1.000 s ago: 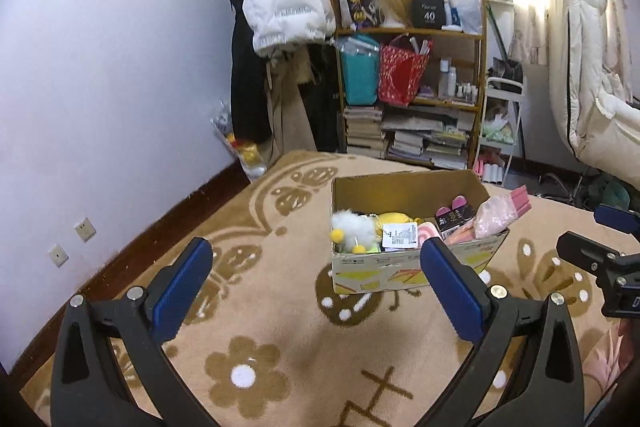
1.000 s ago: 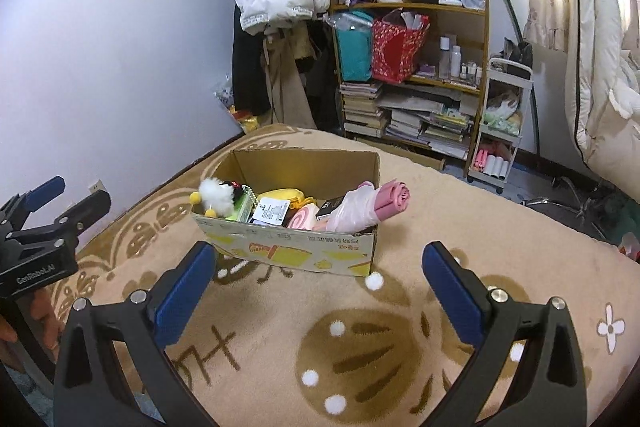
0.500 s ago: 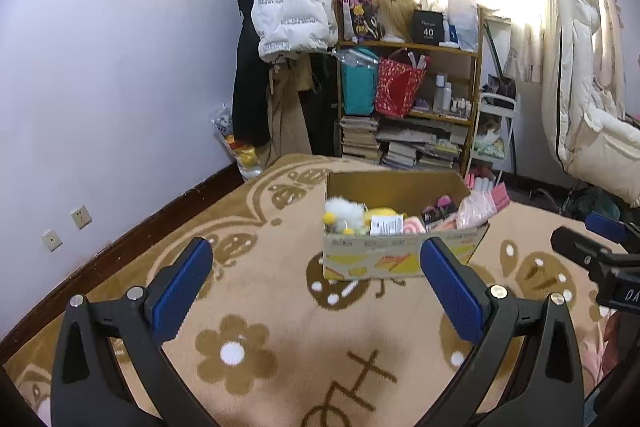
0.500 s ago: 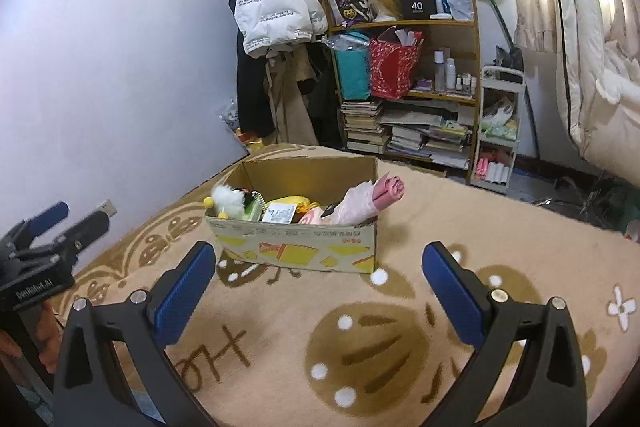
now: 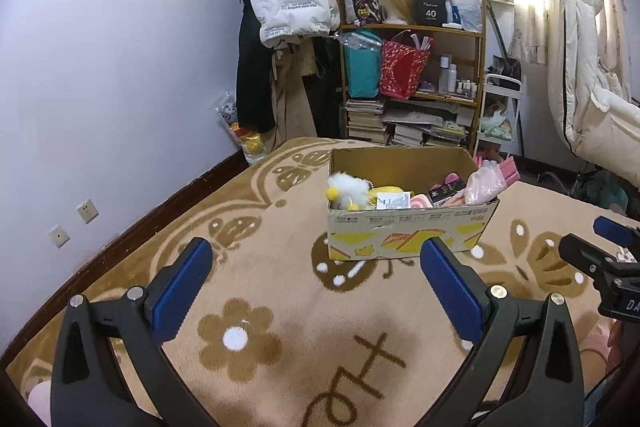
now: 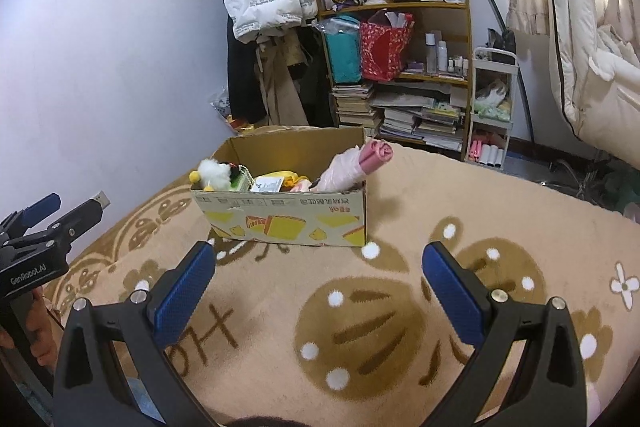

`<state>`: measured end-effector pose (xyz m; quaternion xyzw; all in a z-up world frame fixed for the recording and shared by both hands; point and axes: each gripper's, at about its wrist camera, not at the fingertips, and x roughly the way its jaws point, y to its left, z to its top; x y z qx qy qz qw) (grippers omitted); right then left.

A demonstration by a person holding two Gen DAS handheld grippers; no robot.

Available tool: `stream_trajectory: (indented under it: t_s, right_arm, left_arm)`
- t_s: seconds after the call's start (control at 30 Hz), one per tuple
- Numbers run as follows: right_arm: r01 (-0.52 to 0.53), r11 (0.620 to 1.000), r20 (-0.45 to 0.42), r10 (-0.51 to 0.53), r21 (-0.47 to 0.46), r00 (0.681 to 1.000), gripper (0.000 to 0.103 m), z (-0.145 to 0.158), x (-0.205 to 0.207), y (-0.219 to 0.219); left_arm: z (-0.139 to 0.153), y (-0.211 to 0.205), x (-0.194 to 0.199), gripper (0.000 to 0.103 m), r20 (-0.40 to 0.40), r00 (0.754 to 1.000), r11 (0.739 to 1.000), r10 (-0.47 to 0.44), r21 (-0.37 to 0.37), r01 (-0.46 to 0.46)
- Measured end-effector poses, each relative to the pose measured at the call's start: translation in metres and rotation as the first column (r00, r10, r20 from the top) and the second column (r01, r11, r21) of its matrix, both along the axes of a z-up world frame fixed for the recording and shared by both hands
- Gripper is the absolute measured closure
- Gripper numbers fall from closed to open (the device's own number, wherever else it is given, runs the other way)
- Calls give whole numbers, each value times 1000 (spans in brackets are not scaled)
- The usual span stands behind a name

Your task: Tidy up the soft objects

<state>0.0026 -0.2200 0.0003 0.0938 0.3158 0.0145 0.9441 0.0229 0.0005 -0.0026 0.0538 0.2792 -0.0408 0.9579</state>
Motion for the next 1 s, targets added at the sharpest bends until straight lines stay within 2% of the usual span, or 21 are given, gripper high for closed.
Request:
stream_trajectory:
  t_s: [0.33,0.43,1.0]
  right_arm:
    - [11,1000,-7,-11,-9,1000,0,-2,-2,-4]
    - [8,999,-9,-8,-45,1000,0,-1,-1,-2]
    - [12,999,-10,-12,-36,1000,0,-2,-1,-5]
  left_arm:
    - [-4,3,6,0,-13,1000,1000,0,-3,0]
    - [-5,3,8,0,-13,1000,1000,9,2,-9]
    - [-8,2,9,0,-21,1000,1000,1,10,0]
